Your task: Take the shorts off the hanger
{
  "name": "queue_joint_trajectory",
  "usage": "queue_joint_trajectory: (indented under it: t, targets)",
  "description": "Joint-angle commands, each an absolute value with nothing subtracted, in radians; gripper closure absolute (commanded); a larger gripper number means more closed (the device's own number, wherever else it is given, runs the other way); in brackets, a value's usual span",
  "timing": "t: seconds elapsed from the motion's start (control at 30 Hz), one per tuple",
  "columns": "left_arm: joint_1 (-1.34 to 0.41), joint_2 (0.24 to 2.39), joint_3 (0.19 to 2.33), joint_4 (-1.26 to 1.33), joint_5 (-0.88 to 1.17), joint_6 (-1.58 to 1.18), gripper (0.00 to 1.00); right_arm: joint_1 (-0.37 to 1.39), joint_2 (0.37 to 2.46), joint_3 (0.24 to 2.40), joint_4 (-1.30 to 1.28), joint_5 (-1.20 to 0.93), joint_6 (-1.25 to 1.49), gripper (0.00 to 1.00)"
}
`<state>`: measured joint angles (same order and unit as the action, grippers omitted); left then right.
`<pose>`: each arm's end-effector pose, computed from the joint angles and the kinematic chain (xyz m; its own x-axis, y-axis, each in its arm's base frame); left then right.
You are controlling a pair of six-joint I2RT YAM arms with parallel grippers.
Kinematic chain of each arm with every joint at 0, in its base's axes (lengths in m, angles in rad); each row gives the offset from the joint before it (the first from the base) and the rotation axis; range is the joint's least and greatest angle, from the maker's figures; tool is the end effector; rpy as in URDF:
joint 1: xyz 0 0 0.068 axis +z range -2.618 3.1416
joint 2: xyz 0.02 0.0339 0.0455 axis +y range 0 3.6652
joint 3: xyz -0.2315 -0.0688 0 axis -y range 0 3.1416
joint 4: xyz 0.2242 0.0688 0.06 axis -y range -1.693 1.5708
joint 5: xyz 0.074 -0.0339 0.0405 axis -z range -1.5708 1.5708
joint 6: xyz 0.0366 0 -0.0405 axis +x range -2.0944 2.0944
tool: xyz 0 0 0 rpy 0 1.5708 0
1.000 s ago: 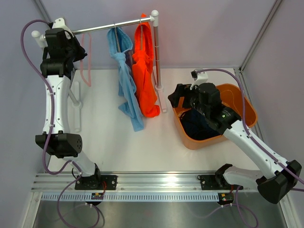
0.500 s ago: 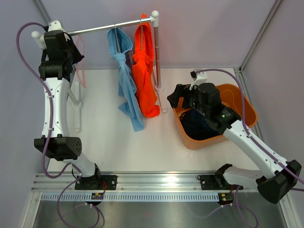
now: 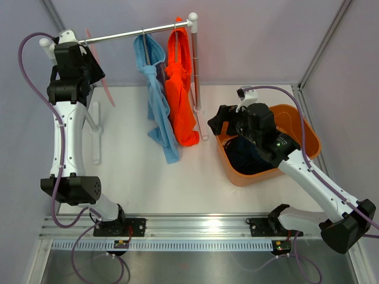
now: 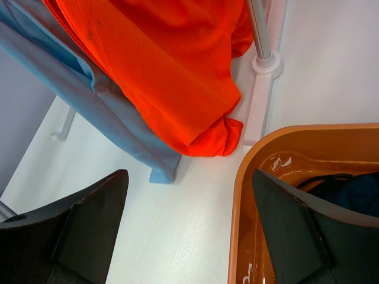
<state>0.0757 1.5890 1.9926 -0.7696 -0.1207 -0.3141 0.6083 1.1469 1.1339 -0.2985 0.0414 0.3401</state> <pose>0.3086 0.0278 0.4487 -0.2816 -0.3289 -0.9014 -0.2883 0.9250 -0.2475 0.2101 0.1445 0.3477 -0.4168 0.1159 -0.9016 -0.4239 0.8526 0.3056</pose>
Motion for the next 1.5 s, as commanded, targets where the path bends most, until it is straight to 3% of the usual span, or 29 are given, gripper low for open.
queue_joint_trajectory:
  t: [0.0, 0.3, 0.53, 0.83, 1.47]
  targets:
    - [0.065, 1.481, 1.983, -0.723, -0.195, -0.304, 0.58, 0.607, 1.141, 1.138, -0.262, 0.023, 0.341, 0.06]
    - [-0.119, 1.316, 1.948, -0.652, -0.446, -0.226, 0.55, 0.607, 1.147, 1.144, -0.273, 0.021, 0.339, 0.07]
    - [-0.386, 1.314, 1.985, -0.608, -0.577, -0.160, 0.55, 0.607, 1.126, 1.149, -0.311, 0.032, 0.344, 0.07]
    - [-0.423, 1.472, 1.985, -0.488, -0.531, -0.210, 0.55, 0.609, 1.023, 1.138, -0.406, 0.081, 0.344, 0.07]
    - [-0.425, 1.792, 2.233, -0.440, -0.566, -0.181, 0.55, 0.607, 0.910, 1.086, -0.505, 0.215, 0.338, 0.07]
